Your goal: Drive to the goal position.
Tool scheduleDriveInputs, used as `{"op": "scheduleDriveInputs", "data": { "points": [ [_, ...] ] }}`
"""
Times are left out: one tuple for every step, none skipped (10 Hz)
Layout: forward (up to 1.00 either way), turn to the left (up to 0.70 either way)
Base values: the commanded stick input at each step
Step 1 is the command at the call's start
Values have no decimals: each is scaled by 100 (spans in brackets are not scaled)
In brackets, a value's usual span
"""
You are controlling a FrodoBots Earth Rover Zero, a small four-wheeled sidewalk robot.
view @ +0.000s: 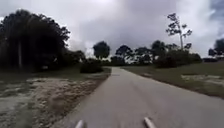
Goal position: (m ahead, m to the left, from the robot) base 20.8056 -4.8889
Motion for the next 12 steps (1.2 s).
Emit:
{"op": "scheduleDriveInputs", "data": {
  "points": [
    [85,0],
    [85,0],
    [85,0],
    [85,0],
    [85,0],
    [85,0],
    [85,0],
    [85,0],
    [85,0],
    [85,0],
    [85,0],
    [85,0]
  ]
}}
